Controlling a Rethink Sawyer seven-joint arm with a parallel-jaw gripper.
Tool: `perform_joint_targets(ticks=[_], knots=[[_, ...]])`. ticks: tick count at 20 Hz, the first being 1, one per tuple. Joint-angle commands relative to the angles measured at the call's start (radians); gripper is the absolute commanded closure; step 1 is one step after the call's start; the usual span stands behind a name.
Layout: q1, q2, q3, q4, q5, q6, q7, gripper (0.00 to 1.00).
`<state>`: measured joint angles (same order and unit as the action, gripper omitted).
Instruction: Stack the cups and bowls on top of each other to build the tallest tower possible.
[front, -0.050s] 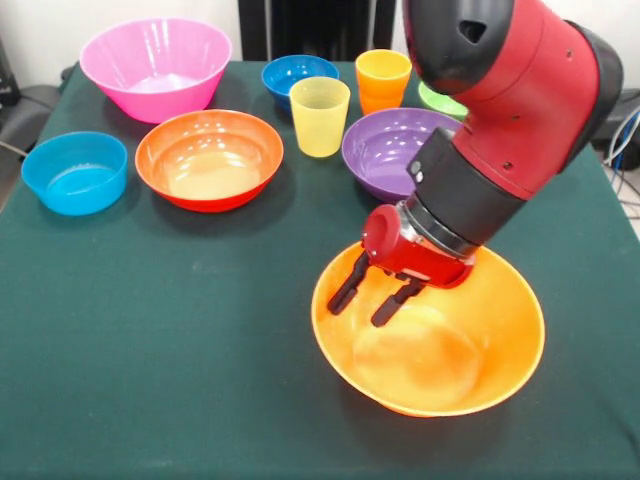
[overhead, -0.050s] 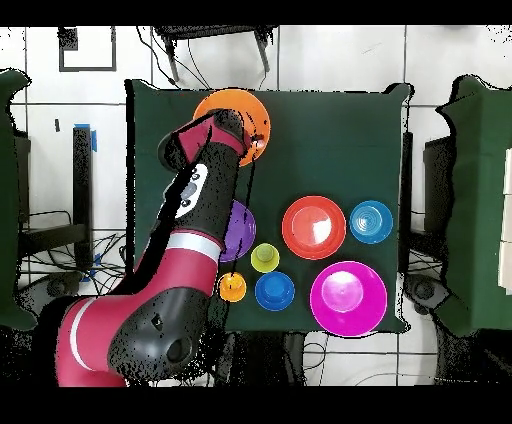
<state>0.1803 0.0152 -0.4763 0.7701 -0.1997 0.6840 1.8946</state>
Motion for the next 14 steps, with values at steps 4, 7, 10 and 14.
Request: perform_joint_targets(ticks=[4, 7, 10, 14], knots=[[-0.034, -0.127, 0.223, 0.178, 0.075, -0.006, 0.003, 0.0], [-0.033, -0.189, 0.266, 0.172, 0.116, 0.075, -0.032, 0.0], [-0.025, -0.223, 0.279, 0.13, 0.15, 0.174, -0.04, 0.0], [-0.034, -0.24, 0.309, 0.09, 0.182, 0.211, -0.051, 0.0]])
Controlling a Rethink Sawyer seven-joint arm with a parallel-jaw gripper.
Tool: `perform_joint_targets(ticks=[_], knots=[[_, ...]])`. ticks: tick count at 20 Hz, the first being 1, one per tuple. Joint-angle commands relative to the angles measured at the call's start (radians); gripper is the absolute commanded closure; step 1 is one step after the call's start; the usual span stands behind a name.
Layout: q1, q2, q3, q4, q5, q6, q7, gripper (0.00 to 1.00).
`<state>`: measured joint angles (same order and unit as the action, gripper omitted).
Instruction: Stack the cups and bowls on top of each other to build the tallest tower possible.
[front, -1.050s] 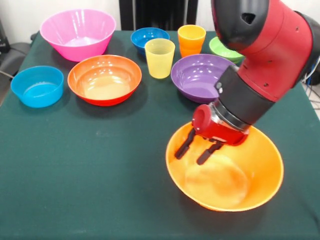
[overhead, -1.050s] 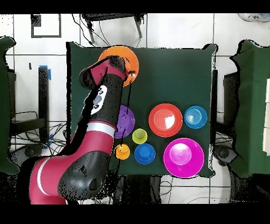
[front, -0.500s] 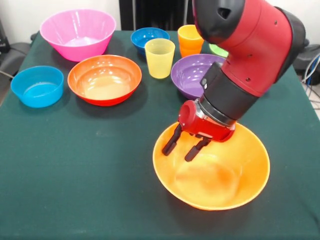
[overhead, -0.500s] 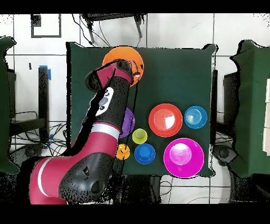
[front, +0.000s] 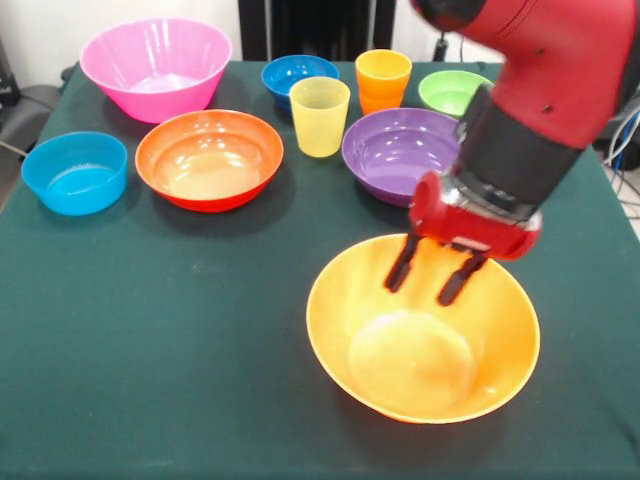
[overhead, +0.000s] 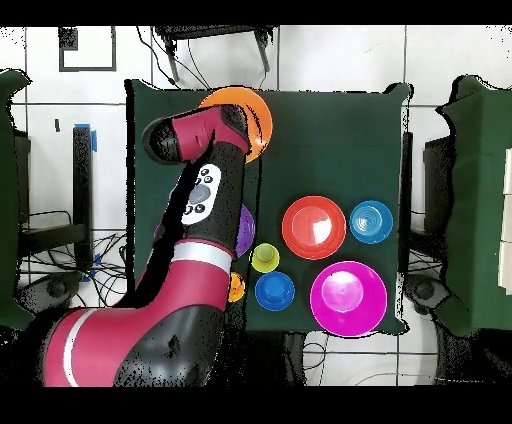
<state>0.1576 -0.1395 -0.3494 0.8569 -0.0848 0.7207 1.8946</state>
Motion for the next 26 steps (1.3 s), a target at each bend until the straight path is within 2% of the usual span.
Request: perform_joint_targets(ticks=[1, 4, 8, 11, 23, 26], knots=[[-0.013, -0.09, 0.189, -0.003, 0.071, 0.175, -0.057, 0.0], [-0.018, -0.09, 0.215, -0.016, 0.091, 0.168, -0.056, 0.0], [-0.002, -0.056, 0.215, -0.026, 0.111, 0.12, 0.026, 0.0], [0.0, -0.029, 0.225, -0.023, 0.12, 0.081, 0.044, 0.0], [0.029, 0.066, 0.194, -0.073, 0.107, -0.046, 0.123, 0.0], [0.036, 0.074, 0.189, -0.075, 0.11, -0.052, 0.124, 0.0]])
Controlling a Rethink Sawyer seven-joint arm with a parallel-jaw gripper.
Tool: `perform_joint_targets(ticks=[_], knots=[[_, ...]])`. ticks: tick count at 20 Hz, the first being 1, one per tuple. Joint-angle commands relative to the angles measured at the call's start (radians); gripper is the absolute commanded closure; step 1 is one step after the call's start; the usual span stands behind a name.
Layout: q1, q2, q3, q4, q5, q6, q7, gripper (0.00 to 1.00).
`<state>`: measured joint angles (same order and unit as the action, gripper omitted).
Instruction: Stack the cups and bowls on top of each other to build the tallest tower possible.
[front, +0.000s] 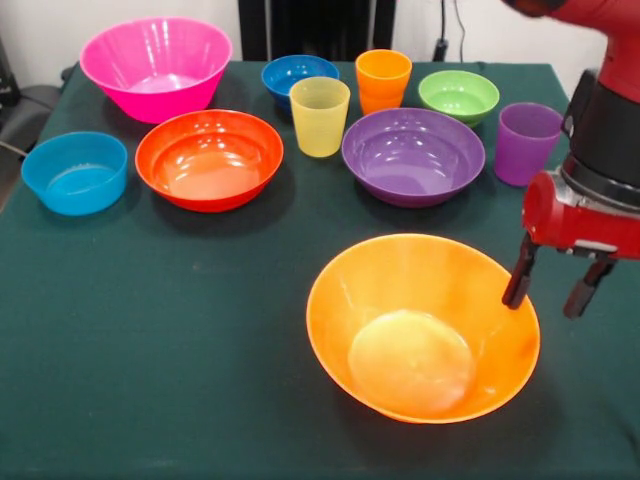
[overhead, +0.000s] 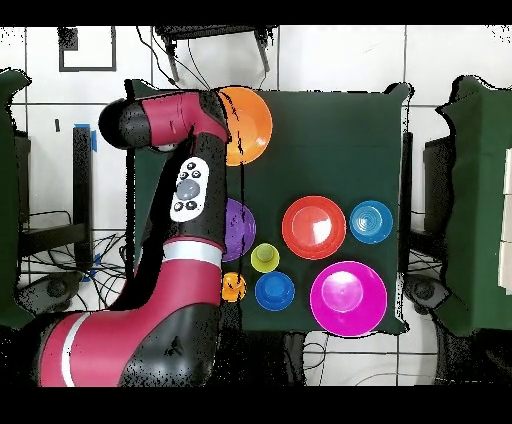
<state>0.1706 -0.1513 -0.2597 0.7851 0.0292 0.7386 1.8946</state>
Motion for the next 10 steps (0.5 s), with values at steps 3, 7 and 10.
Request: perform_joint_targets(ticks=[3, 7, 10], knots=[[0.031, 0.104, 0.085, -0.025, -0.005, -0.06, 0.122, 0.0], [0.041, 0.123, 0.069, -0.045, -0.002, -0.066, 0.139, 0.0], [0.051, 0.132, 0.057, -0.053, -0.001, -0.068, 0.154, 0.0]])
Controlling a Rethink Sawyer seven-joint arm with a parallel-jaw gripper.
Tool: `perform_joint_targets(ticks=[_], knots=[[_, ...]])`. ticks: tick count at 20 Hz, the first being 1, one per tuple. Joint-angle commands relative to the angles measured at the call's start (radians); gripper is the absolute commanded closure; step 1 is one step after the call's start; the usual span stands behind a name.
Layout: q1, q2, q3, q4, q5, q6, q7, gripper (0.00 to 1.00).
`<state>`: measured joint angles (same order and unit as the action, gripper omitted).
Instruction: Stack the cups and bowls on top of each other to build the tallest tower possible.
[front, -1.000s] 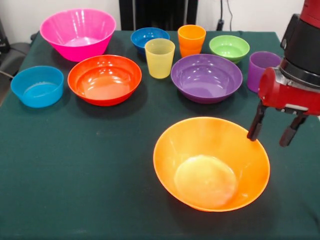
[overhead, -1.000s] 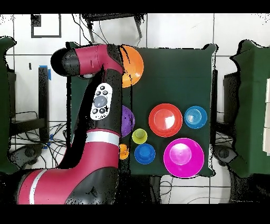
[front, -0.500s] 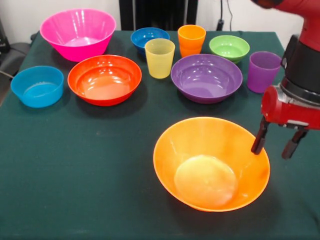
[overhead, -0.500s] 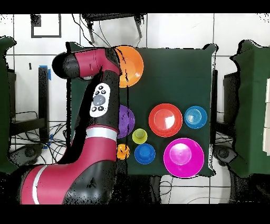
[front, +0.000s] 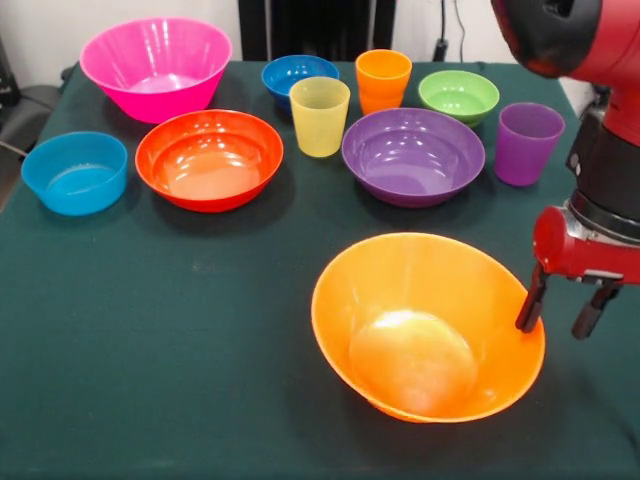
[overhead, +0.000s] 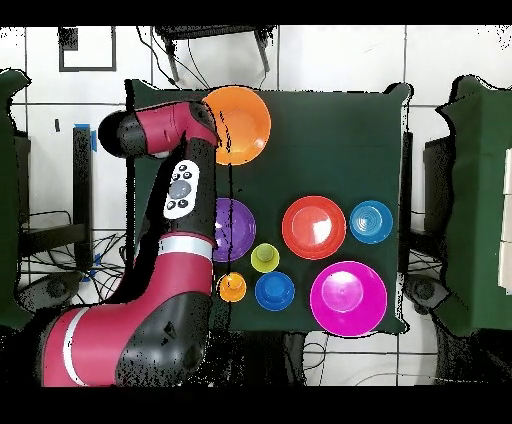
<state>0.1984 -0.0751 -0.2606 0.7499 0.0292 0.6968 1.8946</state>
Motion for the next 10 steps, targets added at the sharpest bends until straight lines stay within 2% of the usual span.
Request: perform_joint_targets(ticks=[1, 7, 10], knots=[[0.027, 0.06, 0.052, -0.022, -0.002, -0.026, 0.161, 0.0], [0.062, 0.081, -0.03, -0.045, -0.025, -0.034, 0.214, 0.0], [0.065, 0.088, -0.046, -0.054, -0.019, -0.029, 0.209, 0.0]])
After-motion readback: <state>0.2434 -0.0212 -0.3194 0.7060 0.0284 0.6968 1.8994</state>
